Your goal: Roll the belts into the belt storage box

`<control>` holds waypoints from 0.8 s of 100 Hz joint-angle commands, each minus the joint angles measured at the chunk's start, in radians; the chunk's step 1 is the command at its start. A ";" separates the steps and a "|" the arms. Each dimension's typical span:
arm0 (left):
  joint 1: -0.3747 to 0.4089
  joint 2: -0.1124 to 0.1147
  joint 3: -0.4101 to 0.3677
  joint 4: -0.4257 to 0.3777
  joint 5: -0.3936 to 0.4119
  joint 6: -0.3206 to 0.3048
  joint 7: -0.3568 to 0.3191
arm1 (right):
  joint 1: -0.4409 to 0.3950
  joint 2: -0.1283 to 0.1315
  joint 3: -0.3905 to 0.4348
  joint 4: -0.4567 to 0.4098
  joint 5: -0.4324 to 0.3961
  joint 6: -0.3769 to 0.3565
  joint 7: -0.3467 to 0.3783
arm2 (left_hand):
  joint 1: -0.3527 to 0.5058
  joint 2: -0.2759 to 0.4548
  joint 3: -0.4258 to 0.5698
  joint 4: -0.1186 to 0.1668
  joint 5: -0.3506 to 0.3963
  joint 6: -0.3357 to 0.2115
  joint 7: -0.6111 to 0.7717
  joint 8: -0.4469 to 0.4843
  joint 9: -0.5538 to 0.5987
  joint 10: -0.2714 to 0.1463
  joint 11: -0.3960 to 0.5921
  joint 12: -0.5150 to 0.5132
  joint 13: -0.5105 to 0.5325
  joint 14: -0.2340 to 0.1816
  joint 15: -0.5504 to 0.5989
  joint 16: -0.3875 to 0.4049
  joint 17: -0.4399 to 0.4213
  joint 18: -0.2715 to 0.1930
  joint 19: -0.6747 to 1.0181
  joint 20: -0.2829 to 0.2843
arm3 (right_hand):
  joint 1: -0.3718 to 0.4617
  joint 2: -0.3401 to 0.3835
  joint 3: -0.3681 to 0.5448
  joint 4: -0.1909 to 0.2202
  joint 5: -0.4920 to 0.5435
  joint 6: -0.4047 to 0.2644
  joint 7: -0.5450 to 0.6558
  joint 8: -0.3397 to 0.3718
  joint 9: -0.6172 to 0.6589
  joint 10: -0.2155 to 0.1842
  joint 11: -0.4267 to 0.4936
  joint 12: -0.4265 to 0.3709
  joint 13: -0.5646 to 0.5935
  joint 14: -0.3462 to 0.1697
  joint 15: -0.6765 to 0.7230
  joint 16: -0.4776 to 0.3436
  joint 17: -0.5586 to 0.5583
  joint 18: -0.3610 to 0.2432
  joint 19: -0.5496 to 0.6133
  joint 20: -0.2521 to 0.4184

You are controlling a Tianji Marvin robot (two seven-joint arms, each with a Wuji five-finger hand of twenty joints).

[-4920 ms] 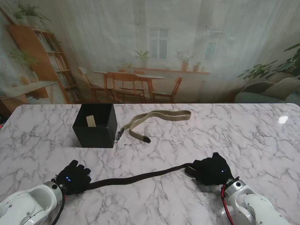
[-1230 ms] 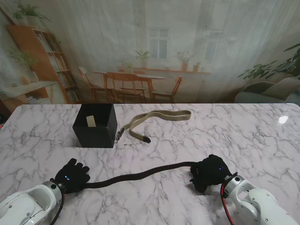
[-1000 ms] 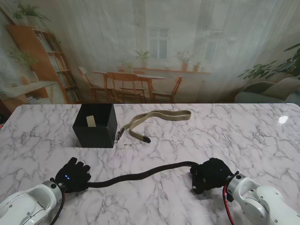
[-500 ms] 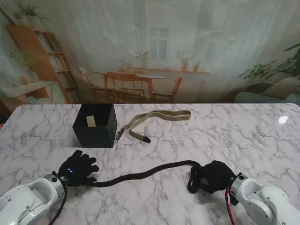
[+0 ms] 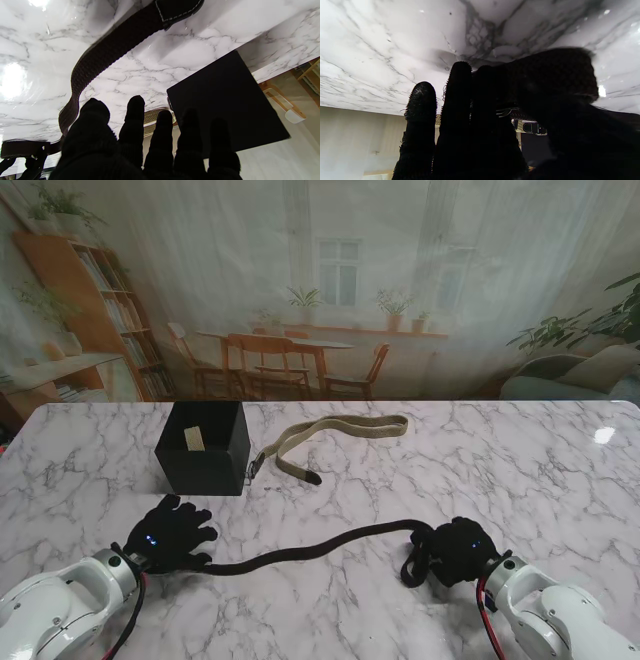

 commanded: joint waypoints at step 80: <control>-0.026 -0.003 0.029 -0.009 -0.015 -0.006 -0.005 | 0.010 -0.008 -0.041 0.041 -0.040 0.079 -0.089 | -0.016 0.025 -0.016 0.001 0.032 0.014 0.015 0.040 -0.027 0.025 -0.026 -0.014 -0.002 0.022 -0.026 -0.006 -0.017 0.039 -0.033 -0.012 | -0.032 0.033 -0.248 -0.076 0.249 -0.483 0.463 -0.018 -0.696 0.172 0.060 0.073 -0.443 0.144 0.046 0.059 -0.211 0.308 -0.052 0.158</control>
